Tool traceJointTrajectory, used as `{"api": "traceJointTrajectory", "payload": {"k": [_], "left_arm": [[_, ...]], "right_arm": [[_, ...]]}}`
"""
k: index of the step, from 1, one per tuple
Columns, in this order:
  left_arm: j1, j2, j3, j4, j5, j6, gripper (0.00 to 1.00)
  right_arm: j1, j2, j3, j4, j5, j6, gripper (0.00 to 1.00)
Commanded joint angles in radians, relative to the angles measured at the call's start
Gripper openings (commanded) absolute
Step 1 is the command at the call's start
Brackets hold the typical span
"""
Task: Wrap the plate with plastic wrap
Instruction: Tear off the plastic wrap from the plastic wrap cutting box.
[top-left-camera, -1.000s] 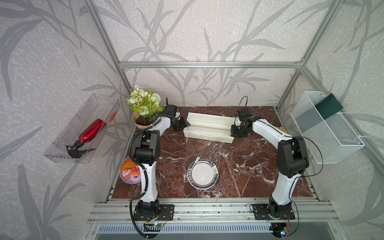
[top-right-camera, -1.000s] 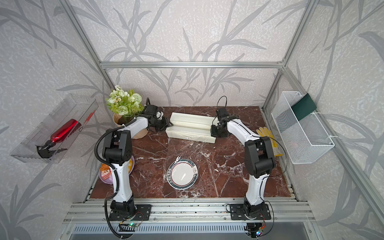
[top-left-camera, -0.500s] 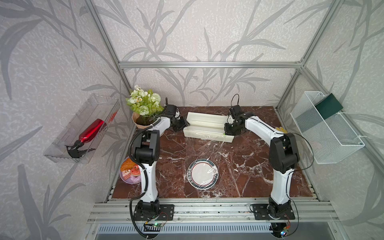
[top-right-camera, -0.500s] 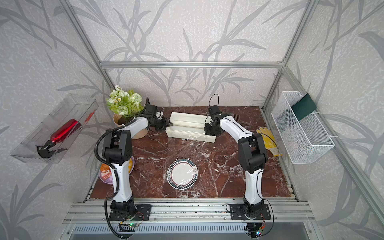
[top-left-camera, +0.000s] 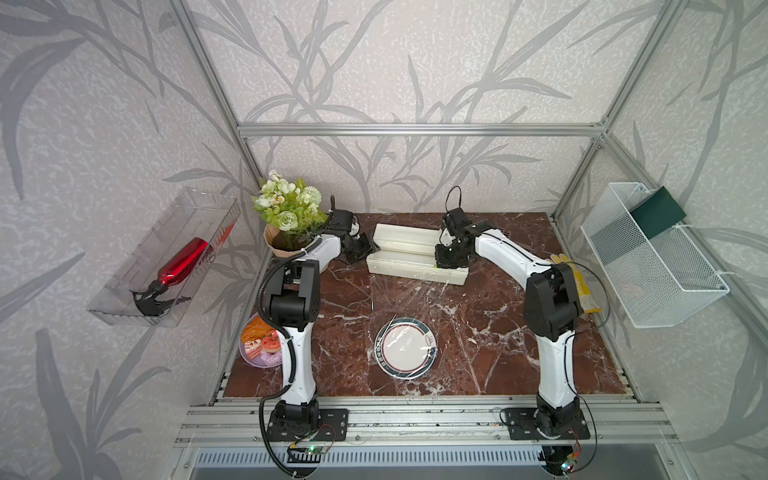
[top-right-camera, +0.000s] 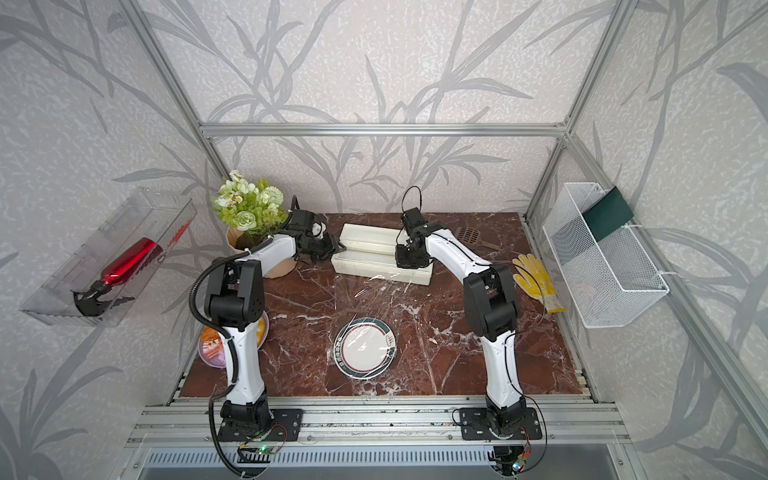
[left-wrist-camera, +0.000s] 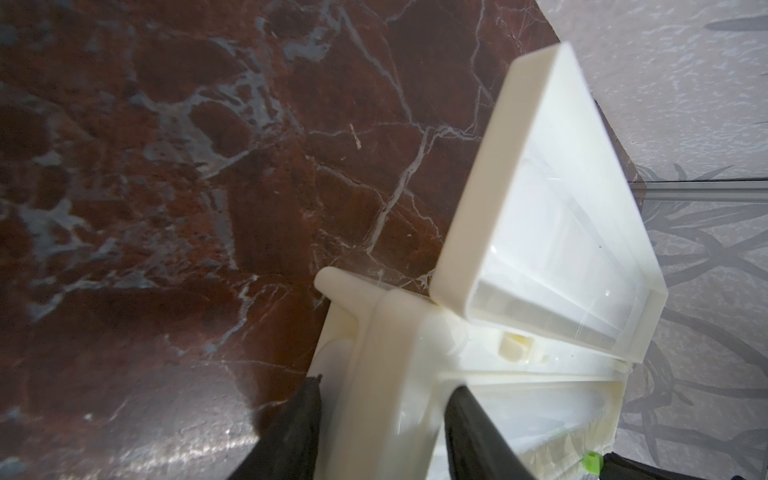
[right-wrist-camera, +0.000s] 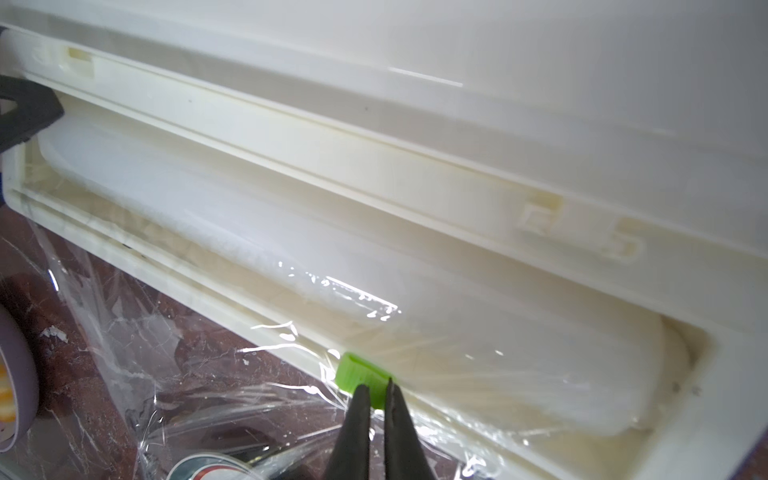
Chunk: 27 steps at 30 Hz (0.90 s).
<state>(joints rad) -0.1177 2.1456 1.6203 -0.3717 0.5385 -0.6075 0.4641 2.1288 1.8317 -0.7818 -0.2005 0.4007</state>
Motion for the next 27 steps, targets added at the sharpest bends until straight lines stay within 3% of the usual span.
{"api": "traceJointTrajectory", "payload": {"k": [1,27], "left_arm": [[-0.027,0.0,-0.013,0.034,0.107,-0.032,0.48],[-0.027,-0.002,-0.05,0.138,0.173,-0.12,0.48]], "right_arm": [[0.029,0.077,0.021,-0.017,-0.025,0.028,0.1],[0.121,0.266,0.296,0.019,-0.117,0.178,0.11]]}}
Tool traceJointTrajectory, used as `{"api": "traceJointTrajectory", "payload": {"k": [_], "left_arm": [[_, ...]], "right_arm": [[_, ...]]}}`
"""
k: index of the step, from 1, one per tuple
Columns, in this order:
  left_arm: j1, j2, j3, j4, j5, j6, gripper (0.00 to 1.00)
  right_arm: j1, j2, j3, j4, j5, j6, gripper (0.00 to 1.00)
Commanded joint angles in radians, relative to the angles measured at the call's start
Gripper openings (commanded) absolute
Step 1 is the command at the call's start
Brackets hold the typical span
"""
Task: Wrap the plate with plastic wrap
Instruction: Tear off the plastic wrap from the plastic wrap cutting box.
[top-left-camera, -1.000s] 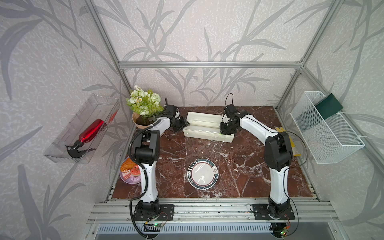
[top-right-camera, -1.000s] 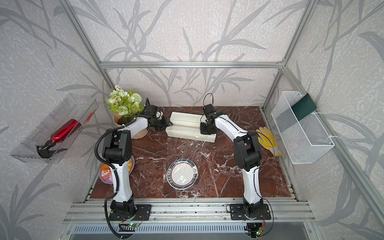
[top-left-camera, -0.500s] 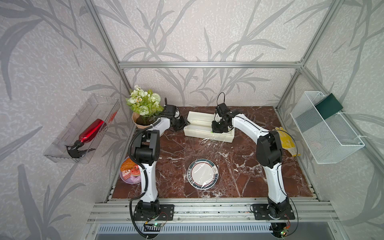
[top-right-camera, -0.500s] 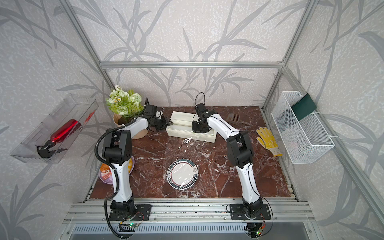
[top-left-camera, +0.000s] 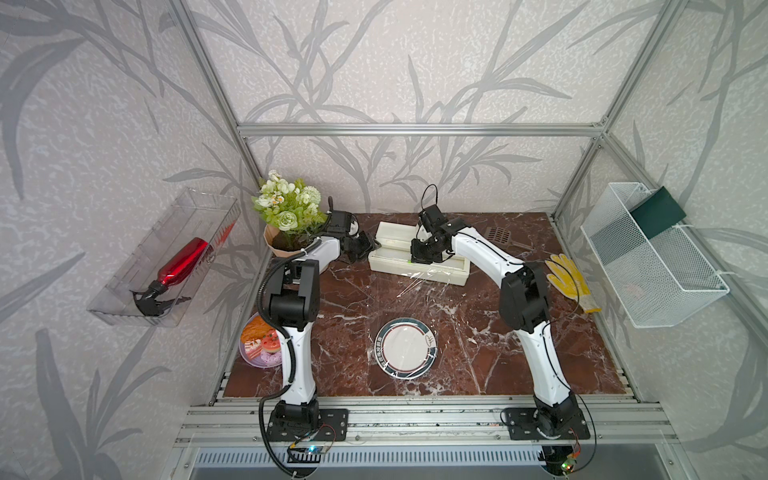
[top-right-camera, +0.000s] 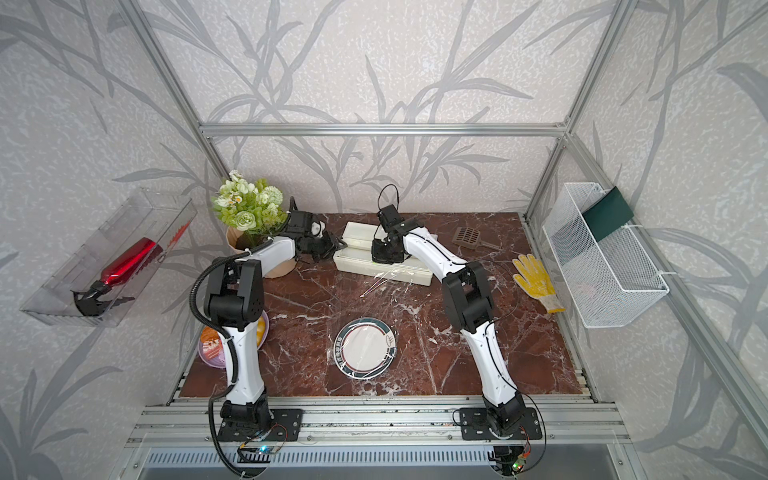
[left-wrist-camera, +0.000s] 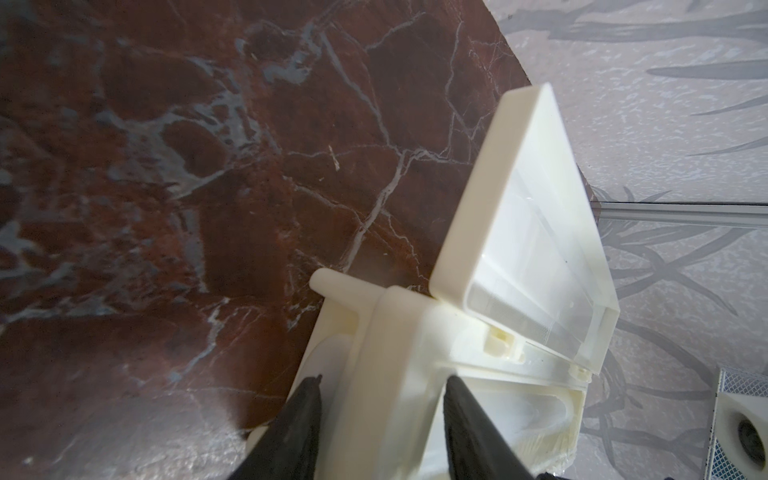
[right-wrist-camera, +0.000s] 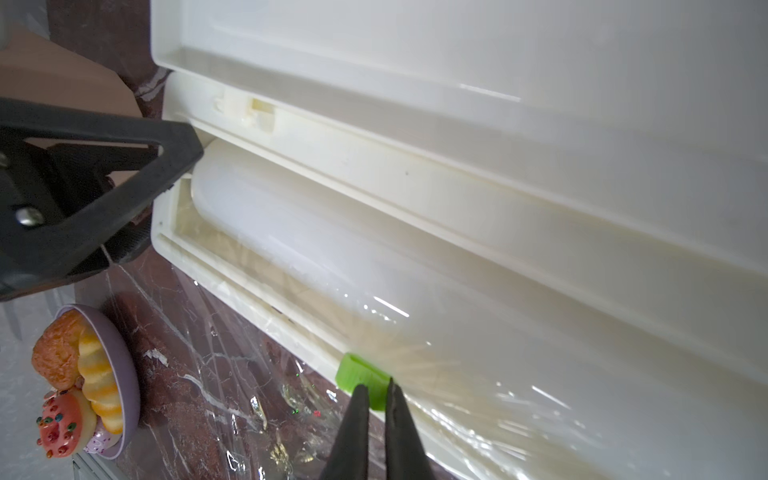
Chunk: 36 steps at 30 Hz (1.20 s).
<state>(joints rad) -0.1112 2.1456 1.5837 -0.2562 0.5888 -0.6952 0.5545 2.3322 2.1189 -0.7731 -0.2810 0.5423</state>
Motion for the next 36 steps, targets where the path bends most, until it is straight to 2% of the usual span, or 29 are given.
{"api": "traceJointTrajectory", "payload": {"k": [1,36], "left_arm": [[-0.034,-0.003,-0.014,0.024,0.124,-0.033,0.48],[-0.042,0.0,-0.039,0.107,0.175,-0.108,0.48]], "right_arm": [[0.034,0.067,0.015,0.016,-0.039,0.043,0.11],[0.102,0.313,0.346,0.098,-0.121,0.218,0.12]]}}
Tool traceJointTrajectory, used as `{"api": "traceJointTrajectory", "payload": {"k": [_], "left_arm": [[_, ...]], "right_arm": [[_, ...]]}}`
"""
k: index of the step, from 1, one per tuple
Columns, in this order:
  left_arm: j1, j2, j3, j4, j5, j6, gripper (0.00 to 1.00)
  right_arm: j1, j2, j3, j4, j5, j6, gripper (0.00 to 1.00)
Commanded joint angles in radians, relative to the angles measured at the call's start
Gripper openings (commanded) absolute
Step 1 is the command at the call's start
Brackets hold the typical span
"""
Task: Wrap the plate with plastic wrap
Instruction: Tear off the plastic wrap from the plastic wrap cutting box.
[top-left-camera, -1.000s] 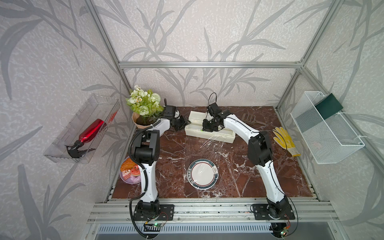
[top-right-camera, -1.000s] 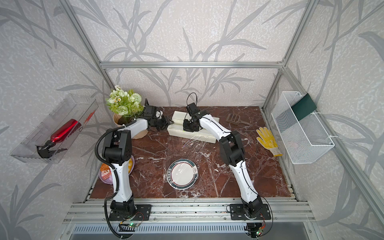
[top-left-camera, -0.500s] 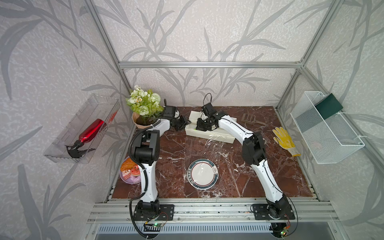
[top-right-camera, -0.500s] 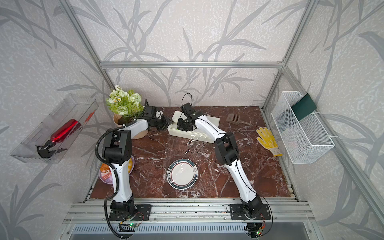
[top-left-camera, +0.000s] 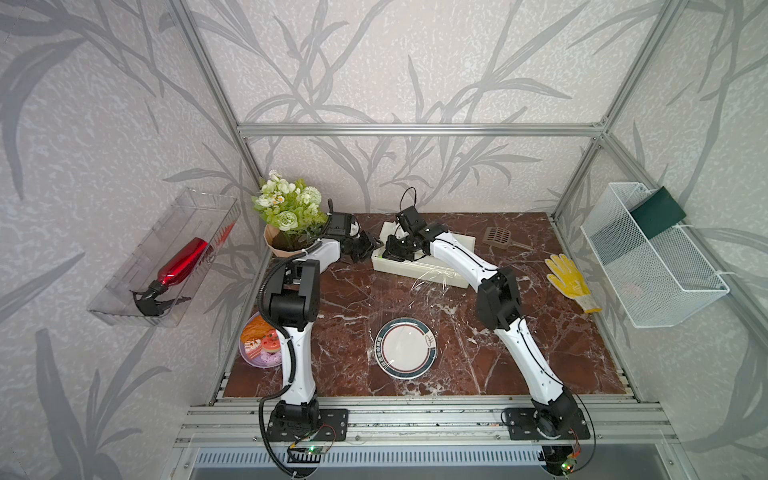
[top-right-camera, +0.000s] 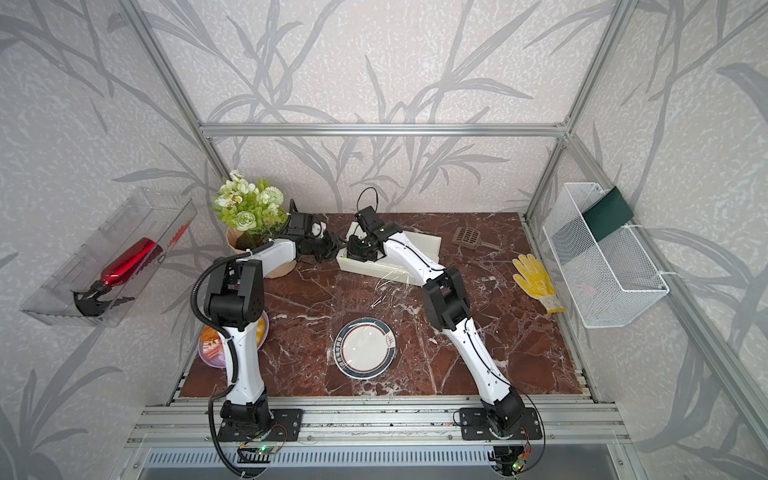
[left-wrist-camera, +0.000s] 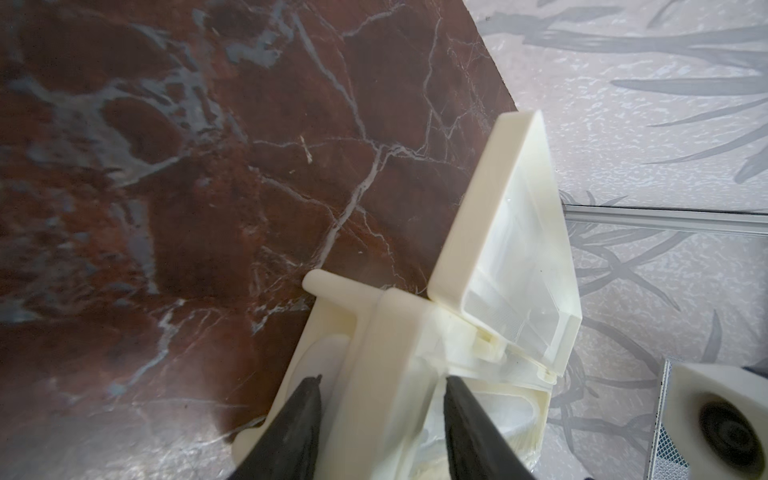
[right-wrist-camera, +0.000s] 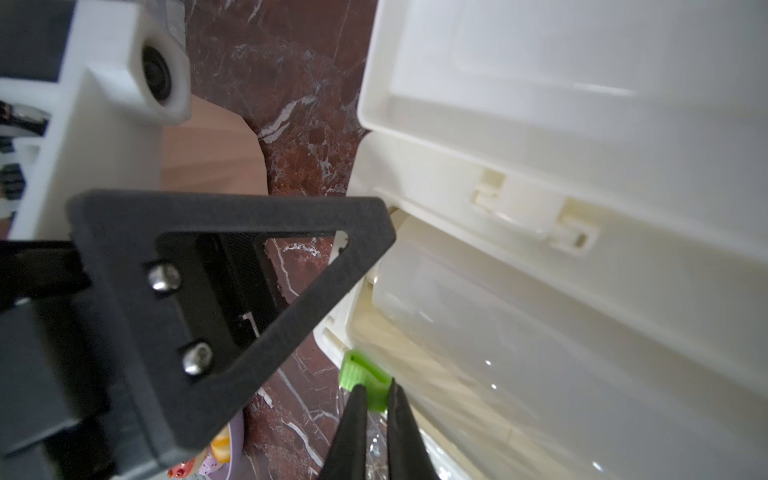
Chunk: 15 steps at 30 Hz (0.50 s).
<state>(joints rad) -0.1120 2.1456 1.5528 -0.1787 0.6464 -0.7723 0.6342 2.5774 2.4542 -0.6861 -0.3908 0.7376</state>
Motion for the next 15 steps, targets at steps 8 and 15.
{"api": "traceJointTrajectory", "payload": {"k": [8,15], "left_arm": [[-0.041,0.0,-0.007,0.04,0.123,-0.041,0.48],[-0.04,-0.003,-0.009,0.048,0.127,-0.048,0.48]], "right_arm": [[0.035,0.115,0.084,0.05,-0.04,0.057,0.13],[0.036,0.13,0.1,0.082,-0.049,0.069,0.14]]}}
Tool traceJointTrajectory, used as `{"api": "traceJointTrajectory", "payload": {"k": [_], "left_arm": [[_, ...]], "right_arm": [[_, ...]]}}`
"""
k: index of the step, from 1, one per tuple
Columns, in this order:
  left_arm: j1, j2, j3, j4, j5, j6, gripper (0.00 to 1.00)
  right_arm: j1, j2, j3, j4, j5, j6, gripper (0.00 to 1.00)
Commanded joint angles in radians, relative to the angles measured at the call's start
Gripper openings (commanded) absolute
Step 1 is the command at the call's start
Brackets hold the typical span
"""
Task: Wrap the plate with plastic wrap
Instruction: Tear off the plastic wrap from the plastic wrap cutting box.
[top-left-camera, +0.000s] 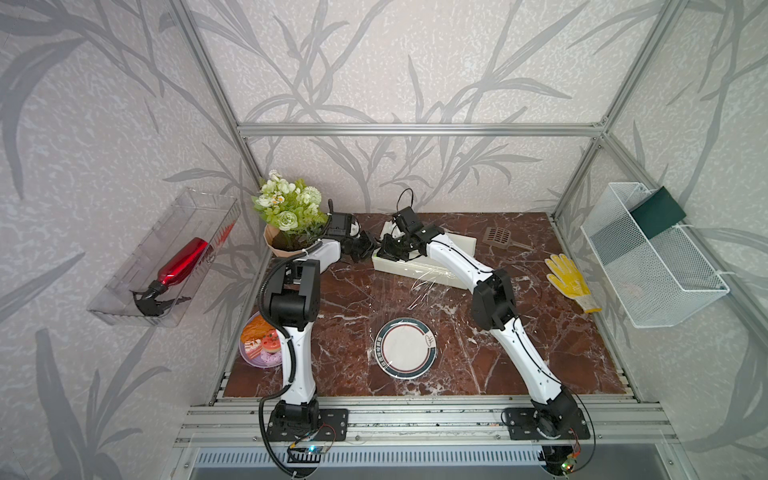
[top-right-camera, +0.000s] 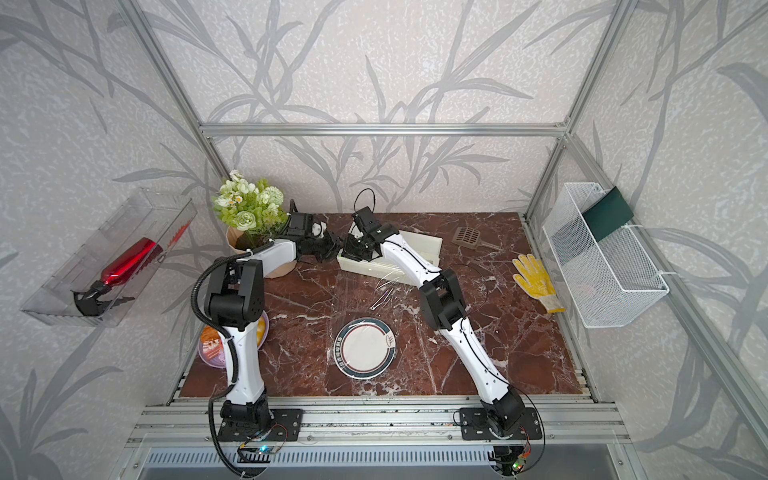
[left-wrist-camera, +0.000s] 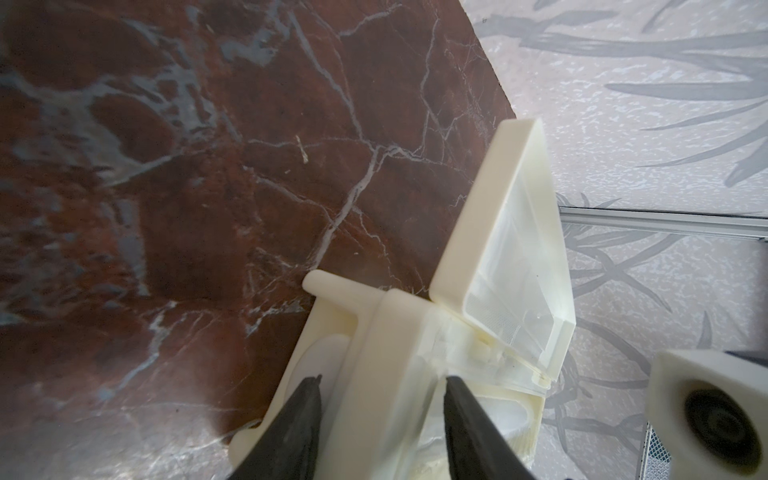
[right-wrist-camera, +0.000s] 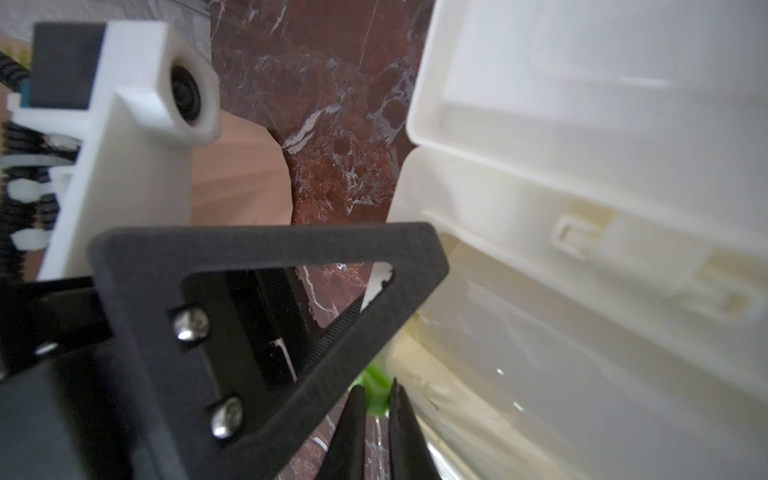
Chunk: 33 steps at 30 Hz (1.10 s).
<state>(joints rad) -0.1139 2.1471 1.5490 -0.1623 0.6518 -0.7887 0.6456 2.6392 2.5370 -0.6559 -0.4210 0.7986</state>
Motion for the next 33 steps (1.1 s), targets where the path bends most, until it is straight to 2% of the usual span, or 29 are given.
{"api": "traceJointTrajectory", "payload": {"k": [1,5,12,21,26,33], "left_arm": [[-0.038,-0.005,-0.006,0.032,0.122,-0.032,0.48],[-0.031,-0.012,-0.008,0.034,0.122,-0.035,0.48],[0.013,-0.036,-0.023,0.072,0.123,-0.064,0.48],[0.048,-0.089,-0.019,0.065,0.122,-0.049,0.5],[0.072,-0.154,-0.012,-0.008,0.073,0.003,0.52],[0.039,-0.309,0.013,-0.235,-0.104,0.158,0.53]], "right_arm": [[0.024,0.069,0.025,0.052,-0.019,0.005,0.14],[0.022,0.058,0.039,0.049,-0.021,-0.007,0.14],[0.006,-0.079,-0.049,0.094,0.001,-0.057,0.15],[-0.018,-0.218,-0.109,0.062,0.012,-0.154,0.23],[-0.043,-0.324,-0.228,0.07,0.041,-0.21,0.27],[-0.063,-0.564,-0.514,0.088,0.117,-0.294,0.28]]}}
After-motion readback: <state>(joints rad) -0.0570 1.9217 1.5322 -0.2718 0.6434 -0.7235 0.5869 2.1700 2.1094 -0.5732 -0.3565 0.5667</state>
